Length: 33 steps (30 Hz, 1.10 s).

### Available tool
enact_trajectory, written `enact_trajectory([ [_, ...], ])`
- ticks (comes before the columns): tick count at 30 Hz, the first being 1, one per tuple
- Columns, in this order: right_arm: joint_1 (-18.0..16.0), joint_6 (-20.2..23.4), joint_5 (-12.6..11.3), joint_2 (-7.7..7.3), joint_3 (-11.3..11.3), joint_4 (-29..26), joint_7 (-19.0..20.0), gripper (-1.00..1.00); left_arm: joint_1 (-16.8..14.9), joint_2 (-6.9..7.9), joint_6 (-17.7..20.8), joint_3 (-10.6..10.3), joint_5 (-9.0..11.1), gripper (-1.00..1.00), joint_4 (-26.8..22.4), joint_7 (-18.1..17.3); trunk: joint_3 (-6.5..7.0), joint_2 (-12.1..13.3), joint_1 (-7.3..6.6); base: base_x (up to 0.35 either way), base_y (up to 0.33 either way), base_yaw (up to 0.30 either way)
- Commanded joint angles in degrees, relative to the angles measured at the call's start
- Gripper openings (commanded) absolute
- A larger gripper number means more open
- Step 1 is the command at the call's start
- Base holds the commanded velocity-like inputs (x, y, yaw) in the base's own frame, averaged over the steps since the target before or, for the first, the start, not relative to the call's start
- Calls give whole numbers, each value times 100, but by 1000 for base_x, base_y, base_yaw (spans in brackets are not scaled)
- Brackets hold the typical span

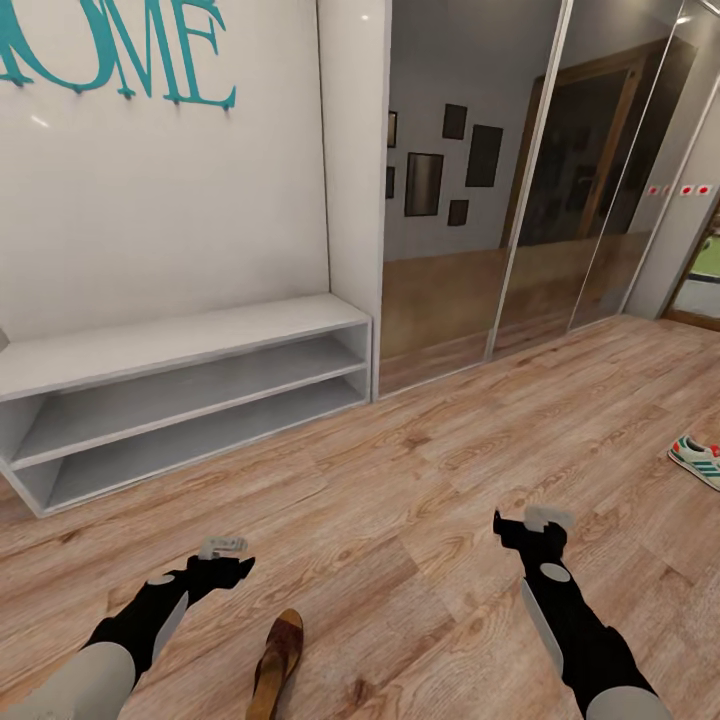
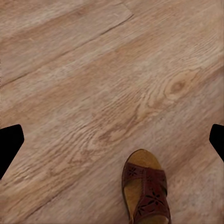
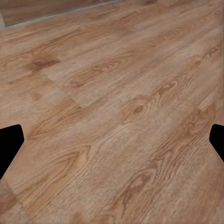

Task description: Pick up the two gym shoes and the two sandals from the corridor floor and place them onto the hallstand (shoe rack) in the corridor, making sure they are on the rack and not on the floor. Arrange them so the two gym shoes are next to each other and the two sandals are next to each other.

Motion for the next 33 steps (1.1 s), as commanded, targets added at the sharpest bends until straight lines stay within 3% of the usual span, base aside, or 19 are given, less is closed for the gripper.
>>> enact_trajectory([
  [1,-1,49,1,-2,8,-40,-21,100,0,-5,37,49,-84,100,-13,-45,-5,-2,-1,0,0,0],
  [9,-1,91,12,-5,10,-142,-22,100,45,1,-4,42,-182,100,-25,-43,-5,-2,-1,0,0,0],
  [29,-1,329,15,-2,26,-135,-17,100,47,-5,-32,45,-204,100,14,-52,-5,-2,-1,0,0,0],
  [33,-1,332,4,24,31,-129,-20,100,47,-6,-32,42,-197,100,44,-52,-86,-163,87,0,0,0],
])
